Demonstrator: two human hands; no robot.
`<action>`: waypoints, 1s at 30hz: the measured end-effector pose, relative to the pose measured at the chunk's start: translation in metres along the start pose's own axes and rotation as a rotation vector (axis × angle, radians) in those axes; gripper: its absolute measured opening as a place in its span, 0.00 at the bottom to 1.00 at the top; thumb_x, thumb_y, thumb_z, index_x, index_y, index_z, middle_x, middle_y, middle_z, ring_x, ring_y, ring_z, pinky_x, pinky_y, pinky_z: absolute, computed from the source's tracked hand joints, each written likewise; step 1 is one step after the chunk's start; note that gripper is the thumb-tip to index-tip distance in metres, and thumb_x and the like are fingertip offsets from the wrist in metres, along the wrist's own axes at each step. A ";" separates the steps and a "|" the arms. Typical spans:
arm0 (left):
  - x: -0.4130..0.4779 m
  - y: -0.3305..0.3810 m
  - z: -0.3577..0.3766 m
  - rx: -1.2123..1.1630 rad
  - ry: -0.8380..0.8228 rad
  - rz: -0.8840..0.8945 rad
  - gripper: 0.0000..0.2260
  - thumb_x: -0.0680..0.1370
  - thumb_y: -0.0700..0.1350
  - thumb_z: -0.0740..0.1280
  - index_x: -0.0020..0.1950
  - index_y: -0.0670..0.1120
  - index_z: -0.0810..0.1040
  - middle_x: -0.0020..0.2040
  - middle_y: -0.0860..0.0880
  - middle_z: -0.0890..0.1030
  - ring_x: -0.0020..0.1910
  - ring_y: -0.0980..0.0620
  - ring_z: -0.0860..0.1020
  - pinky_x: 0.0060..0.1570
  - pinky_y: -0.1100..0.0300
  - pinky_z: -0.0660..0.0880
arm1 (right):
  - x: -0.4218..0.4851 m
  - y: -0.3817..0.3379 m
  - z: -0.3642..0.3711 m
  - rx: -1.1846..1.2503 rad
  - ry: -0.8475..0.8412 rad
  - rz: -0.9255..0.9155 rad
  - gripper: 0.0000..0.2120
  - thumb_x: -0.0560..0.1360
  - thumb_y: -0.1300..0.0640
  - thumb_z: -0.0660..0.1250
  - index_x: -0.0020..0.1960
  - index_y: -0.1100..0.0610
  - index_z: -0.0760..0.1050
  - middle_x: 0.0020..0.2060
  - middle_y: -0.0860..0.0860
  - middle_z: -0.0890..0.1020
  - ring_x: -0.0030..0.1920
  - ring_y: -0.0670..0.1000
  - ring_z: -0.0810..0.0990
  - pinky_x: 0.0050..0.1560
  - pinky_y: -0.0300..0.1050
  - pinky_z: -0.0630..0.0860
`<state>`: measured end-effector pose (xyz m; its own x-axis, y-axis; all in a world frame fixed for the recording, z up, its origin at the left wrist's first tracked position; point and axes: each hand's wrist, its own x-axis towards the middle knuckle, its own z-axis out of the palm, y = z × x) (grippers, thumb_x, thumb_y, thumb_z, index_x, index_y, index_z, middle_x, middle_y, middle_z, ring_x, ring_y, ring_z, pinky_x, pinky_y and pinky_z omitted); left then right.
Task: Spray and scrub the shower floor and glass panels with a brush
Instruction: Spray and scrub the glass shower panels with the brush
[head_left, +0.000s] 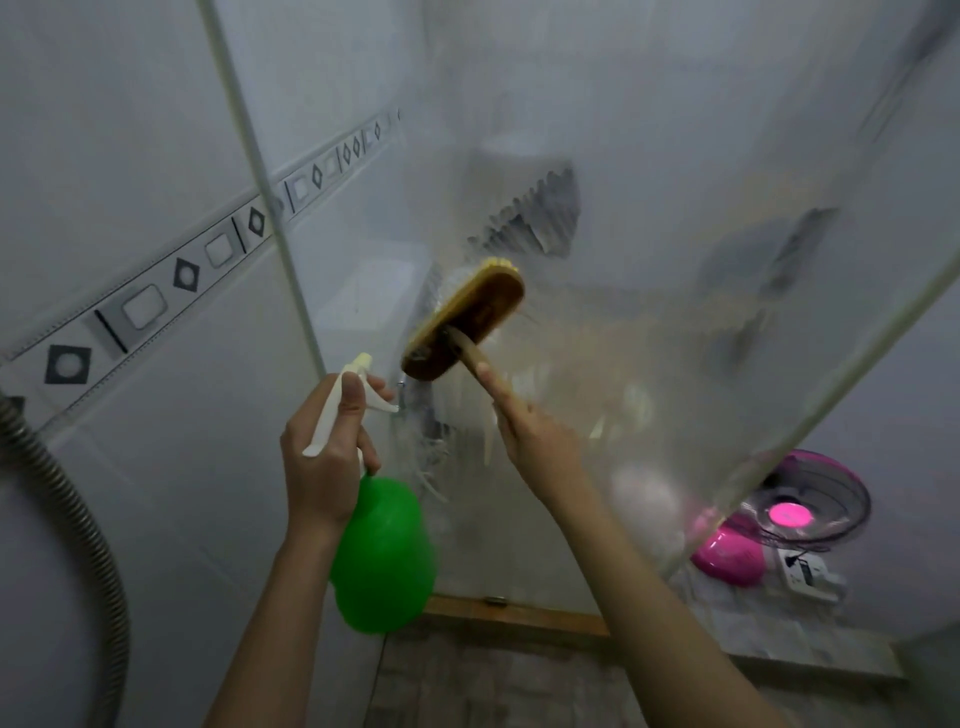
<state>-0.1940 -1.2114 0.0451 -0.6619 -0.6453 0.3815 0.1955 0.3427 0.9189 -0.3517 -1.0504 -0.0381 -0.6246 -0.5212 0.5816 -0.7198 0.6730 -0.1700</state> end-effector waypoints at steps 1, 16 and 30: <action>-0.001 0.000 0.000 0.012 0.001 0.000 0.18 0.81 0.63 0.55 0.45 0.56 0.80 0.39 0.42 0.83 0.22 0.50 0.72 0.28 0.60 0.71 | 0.016 -0.011 0.007 -0.028 0.002 -0.022 0.38 0.79 0.56 0.62 0.76 0.37 0.41 0.29 0.54 0.75 0.22 0.56 0.73 0.20 0.48 0.72; -0.018 -0.003 -0.009 -0.025 -0.015 0.022 0.14 0.81 0.63 0.56 0.46 0.66 0.80 0.38 0.37 0.79 0.22 0.48 0.70 0.32 0.57 0.71 | 0.058 -0.056 -0.005 -0.096 0.072 -0.092 0.34 0.73 0.62 0.70 0.74 0.45 0.63 0.25 0.48 0.62 0.19 0.47 0.58 0.18 0.37 0.58; -0.018 0.004 0.014 -0.054 -0.085 0.023 0.19 0.81 0.61 0.57 0.48 0.50 0.81 0.41 0.42 0.84 0.22 0.49 0.72 0.26 0.57 0.72 | 0.015 0.013 -0.043 0.237 0.219 0.125 0.26 0.81 0.51 0.55 0.76 0.40 0.50 0.29 0.52 0.75 0.24 0.50 0.71 0.23 0.48 0.69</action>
<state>-0.1912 -1.1887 0.0402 -0.7154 -0.5767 0.3945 0.2482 0.3180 0.9150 -0.3577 -1.0267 0.0020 -0.6510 -0.3002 0.6973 -0.7084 0.5702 -0.4159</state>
